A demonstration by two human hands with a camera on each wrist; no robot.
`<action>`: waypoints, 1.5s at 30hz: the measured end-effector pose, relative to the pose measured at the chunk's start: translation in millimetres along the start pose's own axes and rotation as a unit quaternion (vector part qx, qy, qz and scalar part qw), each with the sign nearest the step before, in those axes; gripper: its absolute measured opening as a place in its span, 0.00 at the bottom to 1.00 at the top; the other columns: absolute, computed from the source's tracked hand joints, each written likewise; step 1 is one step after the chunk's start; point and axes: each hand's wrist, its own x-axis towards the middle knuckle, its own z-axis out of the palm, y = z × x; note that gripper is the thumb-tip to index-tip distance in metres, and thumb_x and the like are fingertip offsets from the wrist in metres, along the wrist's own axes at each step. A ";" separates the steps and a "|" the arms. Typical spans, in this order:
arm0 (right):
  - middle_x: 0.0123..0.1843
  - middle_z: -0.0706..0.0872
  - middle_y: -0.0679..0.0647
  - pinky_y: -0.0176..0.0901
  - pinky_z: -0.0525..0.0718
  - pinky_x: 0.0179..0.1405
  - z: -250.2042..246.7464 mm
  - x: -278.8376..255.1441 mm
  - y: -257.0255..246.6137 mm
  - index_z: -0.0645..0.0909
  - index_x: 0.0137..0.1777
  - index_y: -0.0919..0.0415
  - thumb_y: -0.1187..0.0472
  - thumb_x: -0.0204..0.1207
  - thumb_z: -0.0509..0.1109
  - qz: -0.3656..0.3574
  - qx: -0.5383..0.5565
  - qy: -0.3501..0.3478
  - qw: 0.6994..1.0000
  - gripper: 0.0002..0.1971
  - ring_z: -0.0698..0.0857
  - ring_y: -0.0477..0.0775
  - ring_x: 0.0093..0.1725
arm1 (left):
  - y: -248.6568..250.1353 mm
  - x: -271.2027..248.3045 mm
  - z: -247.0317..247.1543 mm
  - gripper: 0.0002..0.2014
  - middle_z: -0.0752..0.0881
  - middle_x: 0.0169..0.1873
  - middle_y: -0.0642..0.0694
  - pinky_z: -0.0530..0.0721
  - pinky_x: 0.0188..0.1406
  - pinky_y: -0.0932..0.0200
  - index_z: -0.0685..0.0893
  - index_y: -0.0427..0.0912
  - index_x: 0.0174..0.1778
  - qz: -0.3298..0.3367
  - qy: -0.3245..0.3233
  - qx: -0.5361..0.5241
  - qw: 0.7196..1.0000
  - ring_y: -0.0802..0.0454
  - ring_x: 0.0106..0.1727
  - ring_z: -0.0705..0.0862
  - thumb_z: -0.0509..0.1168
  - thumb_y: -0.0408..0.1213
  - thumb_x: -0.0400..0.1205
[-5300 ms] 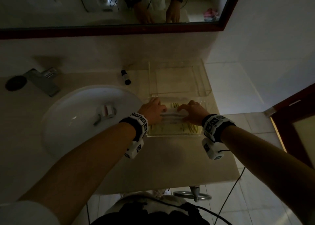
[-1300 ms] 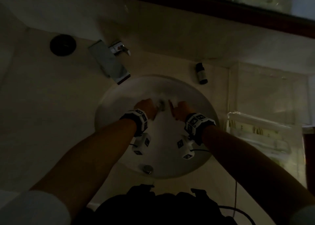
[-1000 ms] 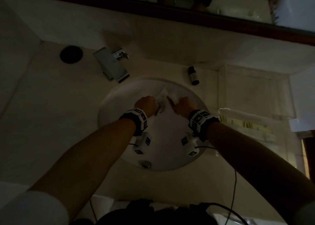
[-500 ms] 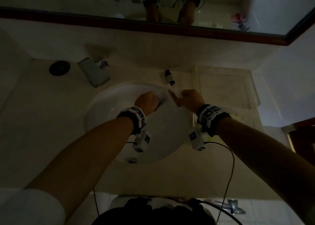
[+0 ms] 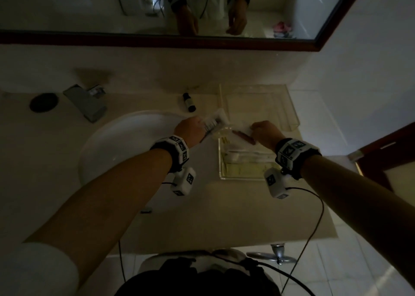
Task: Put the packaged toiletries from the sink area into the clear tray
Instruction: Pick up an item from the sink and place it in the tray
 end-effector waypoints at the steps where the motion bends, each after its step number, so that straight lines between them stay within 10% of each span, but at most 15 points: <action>1: 0.58 0.83 0.64 0.48 0.78 0.55 -3.2 -2.5 6.6 0.82 0.62 0.68 0.70 0.77 0.60 -0.003 -0.021 -0.009 1.000 0.16 0.81 0.63 0.57 | 6.0 -0.7 1.4 0.15 0.81 0.51 0.25 0.79 0.51 0.40 0.71 0.35 0.34 0.002 0.000 0.001 1.000 0.29 0.53 0.81 0.51 0.35 0.86; 4: 0.60 0.83 0.61 0.46 0.77 0.48 -9.1 -6.3 26.8 0.80 0.60 0.57 0.67 0.78 0.62 -0.014 -0.060 -0.037 0.997 0.13 0.80 0.59 0.53 | 21.1 -1.3 10.4 0.15 0.81 0.52 0.24 0.78 0.50 0.39 0.77 0.27 0.46 0.012 -0.003 -0.003 1.000 0.28 0.54 0.81 0.51 0.35 0.86; 8: 0.62 0.82 0.59 0.46 0.78 0.54 -14.3 -9.6 49.6 0.82 0.53 0.50 0.66 0.74 0.66 -0.022 -0.113 -0.067 0.991 0.12 0.80 0.59 0.59 | 36.9 0.6 25.7 0.17 0.82 0.46 0.26 0.68 0.36 0.51 0.66 0.44 0.28 0.020 -0.003 -0.003 1.000 0.31 0.50 0.82 0.52 0.36 0.85; 13: 0.64 0.81 0.57 0.44 0.76 0.59 -16.3 -12.6 69.1 0.85 0.55 0.52 0.62 0.74 0.71 -0.022 -0.155 -0.076 0.985 0.11 0.79 0.59 0.64 | 56.1 -0.6 36.9 0.19 0.82 0.45 0.26 0.76 0.40 0.43 0.62 0.46 0.26 0.039 -0.018 0.009 0.999 0.31 0.48 0.82 0.54 0.35 0.84; 17: 0.66 0.81 0.57 0.44 0.76 0.62 -21.4 -11.4 82.8 0.85 0.58 0.53 0.58 0.74 0.73 -0.018 -0.145 -0.069 0.987 0.13 0.80 0.59 0.65 | 66.1 1.8 47.7 0.17 0.76 0.32 0.39 0.68 0.37 0.55 0.66 0.44 0.28 0.028 -0.038 0.017 0.999 0.40 0.40 0.77 0.54 0.38 0.85; 22: 0.63 0.84 0.57 0.47 0.77 0.62 -29.2 -8.8 90.8 0.72 0.71 0.54 0.53 0.75 0.73 -0.030 -0.057 -0.032 0.997 0.26 0.82 0.58 0.61 | 76.1 6.3 60.0 0.15 0.85 0.52 0.36 0.76 0.48 0.55 0.83 0.36 0.52 0.061 -0.076 0.044 0.994 0.38 0.55 0.83 0.56 0.43 0.85; 30: 0.55 0.85 0.57 0.43 0.76 0.46 -35.5 2.8 89.4 0.83 0.63 0.53 0.55 0.77 0.71 -0.089 -0.022 0.010 0.996 0.15 0.80 0.52 0.48 | 91.4 20.0 74.1 0.16 0.90 0.52 0.43 0.80 0.44 0.60 0.90 0.43 0.55 0.116 -0.087 0.050 0.988 0.46 0.51 0.87 0.64 0.49 0.82; 36: 0.40 0.79 0.46 0.45 0.80 0.48 -37.1 10.8 93.0 0.86 0.63 0.51 0.55 0.81 0.66 -0.101 -0.039 0.060 0.992 0.14 0.80 0.55 0.46 | 88.0 33.2 88.1 0.12 0.82 0.47 0.43 0.73 0.40 0.57 0.89 0.49 0.58 0.140 -0.027 0.112 0.983 0.42 0.50 0.82 0.64 0.36 0.82; 45: 0.49 0.80 0.50 0.39 0.75 0.49 -29.6 16.0 97.1 0.87 0.58 0.51 0.57 0.77 0.69 -0.083 -0.041 -0.030 0.995 0.12 0.81 0.53 0.53 | 74.2 28.5 98.7 0.13 0.79 0.57 0.50 0.74 0.52 0.59 0.87 0.59 0.57 0.166 -0.101 0.164 0.967 0.52 0.59 0.77 0.63 0.54 0.81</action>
